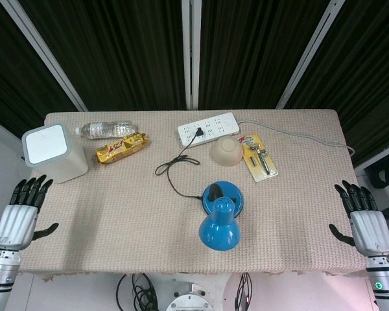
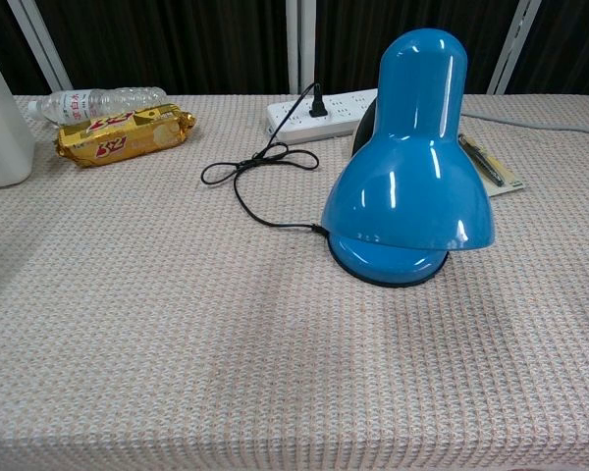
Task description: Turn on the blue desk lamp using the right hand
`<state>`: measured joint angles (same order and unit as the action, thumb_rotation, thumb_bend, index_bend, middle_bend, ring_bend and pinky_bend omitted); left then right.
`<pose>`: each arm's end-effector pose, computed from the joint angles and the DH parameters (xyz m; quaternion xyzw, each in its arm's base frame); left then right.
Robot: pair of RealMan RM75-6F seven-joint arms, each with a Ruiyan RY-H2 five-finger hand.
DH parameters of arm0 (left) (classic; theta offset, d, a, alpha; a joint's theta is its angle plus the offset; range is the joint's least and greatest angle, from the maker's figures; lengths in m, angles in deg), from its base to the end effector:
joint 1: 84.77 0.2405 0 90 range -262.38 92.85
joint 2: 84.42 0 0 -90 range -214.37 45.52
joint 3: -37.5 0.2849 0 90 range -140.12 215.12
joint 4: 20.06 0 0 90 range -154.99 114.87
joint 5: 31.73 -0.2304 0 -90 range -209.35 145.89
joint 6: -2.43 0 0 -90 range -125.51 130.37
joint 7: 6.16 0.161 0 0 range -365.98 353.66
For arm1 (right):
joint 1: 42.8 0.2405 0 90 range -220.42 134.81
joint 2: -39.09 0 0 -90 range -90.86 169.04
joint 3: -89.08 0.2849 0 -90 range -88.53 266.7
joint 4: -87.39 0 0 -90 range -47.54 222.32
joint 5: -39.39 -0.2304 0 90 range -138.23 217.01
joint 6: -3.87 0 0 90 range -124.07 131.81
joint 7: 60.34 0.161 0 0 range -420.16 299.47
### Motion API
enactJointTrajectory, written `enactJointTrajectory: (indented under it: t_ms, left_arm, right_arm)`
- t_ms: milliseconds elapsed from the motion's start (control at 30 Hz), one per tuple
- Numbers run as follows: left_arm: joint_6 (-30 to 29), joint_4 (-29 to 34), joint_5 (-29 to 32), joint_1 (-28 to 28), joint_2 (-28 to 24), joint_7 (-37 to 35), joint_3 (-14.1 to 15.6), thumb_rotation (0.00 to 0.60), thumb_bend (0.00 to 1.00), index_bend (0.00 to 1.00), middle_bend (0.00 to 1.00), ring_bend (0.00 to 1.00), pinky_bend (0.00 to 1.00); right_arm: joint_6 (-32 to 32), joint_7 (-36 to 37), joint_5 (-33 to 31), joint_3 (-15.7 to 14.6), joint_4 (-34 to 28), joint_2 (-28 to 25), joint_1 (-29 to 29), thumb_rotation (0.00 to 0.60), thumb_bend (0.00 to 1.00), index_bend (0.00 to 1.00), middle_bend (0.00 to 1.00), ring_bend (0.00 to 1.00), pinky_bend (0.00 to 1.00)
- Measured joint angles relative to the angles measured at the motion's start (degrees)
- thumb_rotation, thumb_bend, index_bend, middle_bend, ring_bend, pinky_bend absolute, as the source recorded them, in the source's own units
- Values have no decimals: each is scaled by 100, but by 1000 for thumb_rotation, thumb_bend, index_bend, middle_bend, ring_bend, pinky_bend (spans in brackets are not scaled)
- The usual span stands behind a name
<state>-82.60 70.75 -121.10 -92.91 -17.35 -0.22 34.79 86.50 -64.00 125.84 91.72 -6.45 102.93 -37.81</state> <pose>-0.3251 0.2200 0.1330 -0.6367 -0.3330 -0.3924 0.5742 -0.3406 -0.2012 0.1444 0.6154 -0.3853 0.3658 0.5823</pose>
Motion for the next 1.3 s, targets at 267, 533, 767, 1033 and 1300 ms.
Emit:
enactJointTrajectory:
  t_ms: [267, 533, 767, 1033, 1300]
  left_arm:
    - [2, 40, -21, 4, -39, -34, 42, 600, 97, 0, 0, 0, 0]
    - [-20, 30, -36, 3, -35, -35, 51, 600, 97, 0, 0, 0, 0]
    - [-18, -50, -22, -14, -7, -38, 38, 600, 97, 0, 0, 0, 0]
    - [-90, -22, 12, 42, -41, -76, 42, 600, 97, 0, 0, 0, 0]
    - [-46, 8, 1, 25, -48, -51, 62, 600, 97, 0, 0, 0, 0]
  right_arm:
    - [1, -7, 28, -30, 2, 11, -5, 600, 176, 0, 0, 0, 0]
    - [34, 27, 131, -74, -54, 8, -11, 600, 176, 0, 0, 0, 0]
    - [-10, 31, 123, -52, -75, 6, 32, 600, 176, 0, 0, 0, 0]
    - [-177, 1, 171, -47, -52, 39, 155, 600, 192, 0, 237, 241, 291]
    - [-519, -419, 170, 2, -220, 2, 431, 600, 681, 0, 843, 780, 826]
